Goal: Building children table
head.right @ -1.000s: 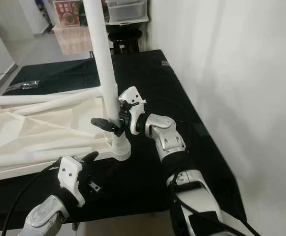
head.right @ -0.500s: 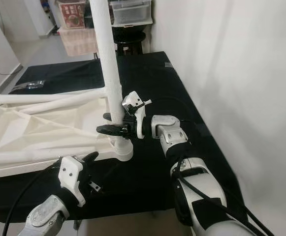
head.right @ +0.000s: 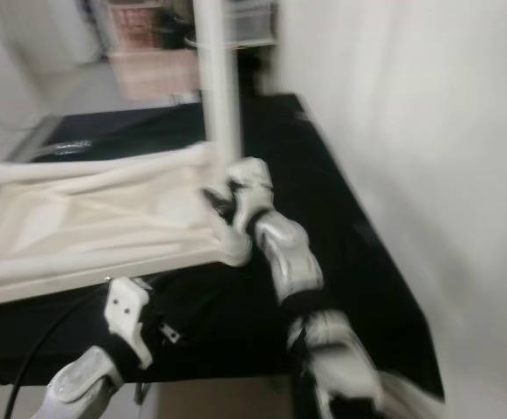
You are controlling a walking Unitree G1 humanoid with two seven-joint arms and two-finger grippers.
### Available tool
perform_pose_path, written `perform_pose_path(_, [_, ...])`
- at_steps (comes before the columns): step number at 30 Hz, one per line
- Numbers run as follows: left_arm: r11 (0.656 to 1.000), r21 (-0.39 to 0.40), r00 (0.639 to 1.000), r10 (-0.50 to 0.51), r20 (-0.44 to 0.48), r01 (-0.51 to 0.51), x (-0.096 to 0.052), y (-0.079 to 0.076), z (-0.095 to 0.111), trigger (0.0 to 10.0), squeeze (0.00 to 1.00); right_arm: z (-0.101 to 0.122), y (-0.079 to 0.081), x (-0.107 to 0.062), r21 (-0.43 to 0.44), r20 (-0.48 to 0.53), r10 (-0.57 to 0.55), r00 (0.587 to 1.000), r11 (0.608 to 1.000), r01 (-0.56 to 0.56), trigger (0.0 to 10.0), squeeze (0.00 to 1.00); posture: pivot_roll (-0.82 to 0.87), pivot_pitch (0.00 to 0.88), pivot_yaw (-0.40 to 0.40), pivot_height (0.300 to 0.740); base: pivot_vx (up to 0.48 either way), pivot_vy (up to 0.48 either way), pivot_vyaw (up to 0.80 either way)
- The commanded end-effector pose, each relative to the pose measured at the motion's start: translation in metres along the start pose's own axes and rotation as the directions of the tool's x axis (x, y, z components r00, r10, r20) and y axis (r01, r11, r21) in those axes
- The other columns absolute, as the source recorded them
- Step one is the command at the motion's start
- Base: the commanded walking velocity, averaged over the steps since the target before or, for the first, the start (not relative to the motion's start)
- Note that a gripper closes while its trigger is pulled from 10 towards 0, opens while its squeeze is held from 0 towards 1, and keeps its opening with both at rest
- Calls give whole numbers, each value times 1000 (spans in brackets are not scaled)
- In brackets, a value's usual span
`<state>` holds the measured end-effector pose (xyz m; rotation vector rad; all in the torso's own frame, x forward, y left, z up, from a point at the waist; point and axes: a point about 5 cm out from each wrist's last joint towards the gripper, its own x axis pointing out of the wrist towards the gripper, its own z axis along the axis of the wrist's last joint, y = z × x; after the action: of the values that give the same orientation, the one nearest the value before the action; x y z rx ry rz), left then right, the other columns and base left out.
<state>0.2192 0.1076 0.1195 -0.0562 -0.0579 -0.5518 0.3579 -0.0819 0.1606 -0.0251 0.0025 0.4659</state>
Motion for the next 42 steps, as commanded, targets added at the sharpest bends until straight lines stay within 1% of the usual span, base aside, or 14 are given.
perform_pose_path(1, [1000,-1,1000,-13,-18,13,-1,1,-1,10000,0,-29,6,-6,62,-115,17,993,998,-10,0,0,-37,27,69,740,0,0,0])
perform_pose_path(11, [1000,3,1000,5,-12,-5,-2,1,-1,10000,0,-31,12,-2,24,-110,43,993,999,-41,1765,0,-13,26,51,740,0,0,0])
perform_pose_path(12, [1000,3,1000,12,-9,-12,-1,1,-1,10000,0,-30,15,-2,24,-113,72,991,997,-69,10000,0,-12,21,48,740,0,0,0])
perform_pose_path(14, [1000,3,1000,12,-9,-12,-1,1,-1,10000,0,-30,15,-2,24,-113,72,991,997,-69,10000,0,-12,21,48,740,0,0,0])
perform_pose_path(15, [1000,3,1000,11,-9,-11,-1,1,-1,10000,0,-28,16,1,35,-115,135,984,991,-132,10000,1000,-12,15,47,740,0,0,0])
perform_pose_path(17, [1000,2,1000,7,-10,-7,0,1,-2,10000,0,-20,14,7,54,-83,234,969,972,-230,10000,1000,-9,10,51,740,0,0,0])
perform_pose_path(18, [1000,1,1000,1,-11,-1,1,0,-2,10000,0,-5,10,10,40,-38,368,929,929,-367,10000,467,-6,7,51,740,0,0,0])
perform_pose_path(22, [1000,0,1000,-2,-11,2,1,0,-2,10000,0,7,8,11,20,-11,450,893,893,-450,10000,467,-6,7,51,740,0,0,0])
perform_pose_path(23, [1000,0,1000,-5,-12,5,1,0,-2,10000,0,16,6,10,-8,-8,545,838,838,-545,10000,0,-1,3,48,740,0,0,0])
perform_pose_path(30, [1000,6,1000,-15,-14,15,1,-2,-2,10000,0,23,3,13,-65,-75,692,718,715,-696,10000,0,10,1,44,740,0,0,0])
perform_pose_path(31, [1000,7,1000,-16,-14,16,1,-2,-2,10000,0,24,3,15,-45,-77,703,707,706,-707,4431,0,22,0,40,740,0,0,0])
perform_pose_path(34, [1000,8,1000,-17,-14,17,1,-2,-2,10000,0,23,3,16,-25,-83,712,697,698,-716,4431,0,24,0,40,740,0,0,0])
perform_pose_path(35, [1000,8,1000,-19,-13,19,0,-3,-1,10000,0,21,2,16,-7,-96,718,690,693,-721,0,0,24,0,40,740,0,0,0])
perform_pose_path(42, [1000,3,999,-30,-13,31,0,-4,-1,10000,0,11,-9,15,39,-151,682,715,727,-685,0,0,23,0,41,740,0,0,0])
